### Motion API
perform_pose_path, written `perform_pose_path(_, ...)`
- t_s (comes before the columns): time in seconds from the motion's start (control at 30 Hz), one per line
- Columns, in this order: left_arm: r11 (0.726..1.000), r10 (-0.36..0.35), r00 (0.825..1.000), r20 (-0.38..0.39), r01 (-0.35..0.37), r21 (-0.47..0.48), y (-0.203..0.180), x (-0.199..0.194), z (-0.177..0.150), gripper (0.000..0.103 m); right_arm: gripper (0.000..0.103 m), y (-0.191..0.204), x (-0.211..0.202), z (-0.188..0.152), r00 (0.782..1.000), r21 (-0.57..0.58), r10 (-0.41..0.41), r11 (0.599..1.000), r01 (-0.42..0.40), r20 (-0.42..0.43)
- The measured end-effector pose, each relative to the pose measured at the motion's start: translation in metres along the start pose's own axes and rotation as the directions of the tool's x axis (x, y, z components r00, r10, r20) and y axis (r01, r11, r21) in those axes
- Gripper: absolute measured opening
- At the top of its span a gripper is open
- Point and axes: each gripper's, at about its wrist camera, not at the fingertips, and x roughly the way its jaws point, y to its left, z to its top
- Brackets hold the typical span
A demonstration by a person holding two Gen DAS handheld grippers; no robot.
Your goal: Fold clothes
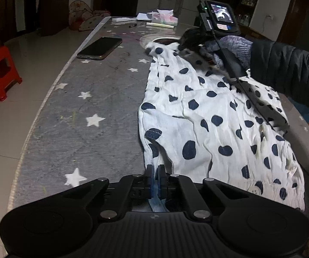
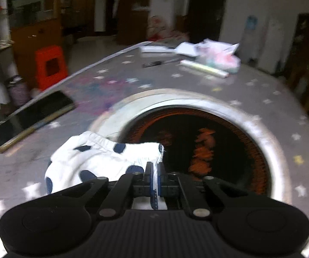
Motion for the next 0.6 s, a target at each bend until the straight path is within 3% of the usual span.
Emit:
perform_pose_path(0.1, 1.0, 0.011, 1.0, -0.003, -0.011, 0.0, 0.002, -0.003, -0.001, 0.003, 0.005, -0.009, -0.003, 0.002, 1.0, 0.01, -0.011, 1.0, 0.011, -0.01)
perform_pose_path(0.23, 1.0, 0.019, 1.0, -0.005, -0.019, -0.002, 0.006, -0.004, 0.001, 0.004, 0.01, -0.02, -0.026, 0.003, 0.998, 0.033, 0.057, 0.998, -0.056, -0.035)
perform_pose_path(0.33, 1.0, 0.022, 1.0, 0.01, -0.022, 0.0, 0.009, -0.008, 0.005, 0.005, 0.016, -0.018, -0.052, -0.004, 0.993, -0.041, 0.106, 0.993, -0.108, -0.061)
perform_pose_path(0.6, 0.999, 0.052, 0.995, 0.085, -0.053, 0.01, 0.008, -0.023, 0.024, 0.007, 0.018, -0.008, -0.135, -0.059, 0.961, -0.142, 0.246, 0.954, -0.262, -0.125)
